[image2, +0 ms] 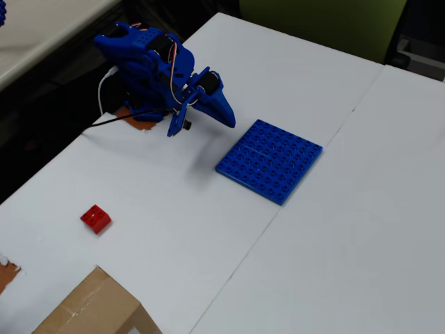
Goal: Pick up the 2x2 red block and go up the 8x8 blue block.
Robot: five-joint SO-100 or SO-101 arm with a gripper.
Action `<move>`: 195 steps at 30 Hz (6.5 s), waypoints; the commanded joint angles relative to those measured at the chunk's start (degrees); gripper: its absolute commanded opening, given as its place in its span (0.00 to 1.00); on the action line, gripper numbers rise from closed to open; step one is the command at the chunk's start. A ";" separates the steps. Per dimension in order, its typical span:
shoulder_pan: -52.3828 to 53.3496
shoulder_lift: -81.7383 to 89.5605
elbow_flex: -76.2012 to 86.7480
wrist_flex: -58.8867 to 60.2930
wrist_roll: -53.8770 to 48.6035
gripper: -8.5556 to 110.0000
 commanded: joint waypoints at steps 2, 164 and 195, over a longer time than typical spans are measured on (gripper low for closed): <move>0.18 0.62 0.35 0.09 0.44 0.07; 68.91 -127.62 -127.00 38.14 -159.79 0.27; 69.52 -130.61 -126.83 34.72 -157.50 0.26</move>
